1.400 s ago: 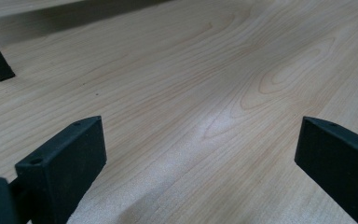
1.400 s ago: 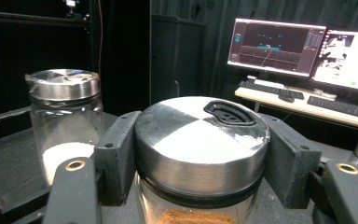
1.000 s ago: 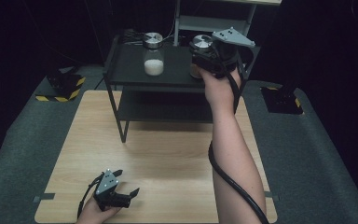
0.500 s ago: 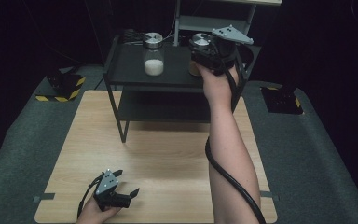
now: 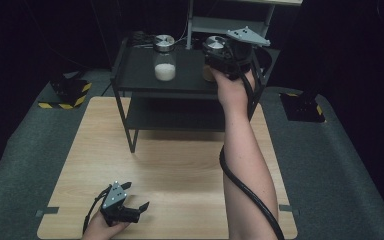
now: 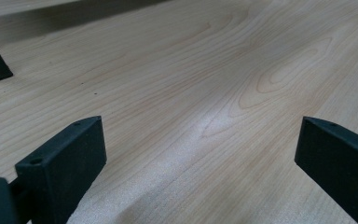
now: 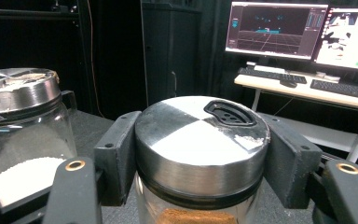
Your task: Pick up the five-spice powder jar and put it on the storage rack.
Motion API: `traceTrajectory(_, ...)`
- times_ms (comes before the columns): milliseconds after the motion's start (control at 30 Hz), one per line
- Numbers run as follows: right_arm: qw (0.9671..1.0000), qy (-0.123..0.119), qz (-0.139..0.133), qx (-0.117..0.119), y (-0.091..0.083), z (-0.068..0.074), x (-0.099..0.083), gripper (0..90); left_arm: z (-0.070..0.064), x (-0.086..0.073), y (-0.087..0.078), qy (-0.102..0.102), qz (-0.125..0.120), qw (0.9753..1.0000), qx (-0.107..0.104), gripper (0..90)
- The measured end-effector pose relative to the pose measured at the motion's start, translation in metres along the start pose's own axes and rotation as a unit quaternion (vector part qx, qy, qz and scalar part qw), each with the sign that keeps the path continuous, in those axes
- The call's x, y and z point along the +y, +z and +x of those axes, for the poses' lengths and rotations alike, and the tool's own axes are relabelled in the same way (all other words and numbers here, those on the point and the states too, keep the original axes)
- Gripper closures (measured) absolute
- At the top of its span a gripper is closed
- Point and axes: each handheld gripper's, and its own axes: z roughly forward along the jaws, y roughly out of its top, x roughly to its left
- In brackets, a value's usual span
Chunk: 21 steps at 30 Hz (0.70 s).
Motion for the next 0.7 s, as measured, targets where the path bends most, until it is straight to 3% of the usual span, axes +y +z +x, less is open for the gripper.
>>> traceTrajectory(600,0.9997,0.025,-0.001,0.006,0.0,-0.007,-0.0033,32.6,0.0006,0.0005,0.0001,0.001,0.002,1.0,-0.002,2.1)
traceTrajectory(700,0.9998,0.021,0.001,0.006,-0.0013,-0.0055,-0.0024,27.7,0.0007,0.0006,0.0001,0.0,0.002,1.0,-0.002,2.1)
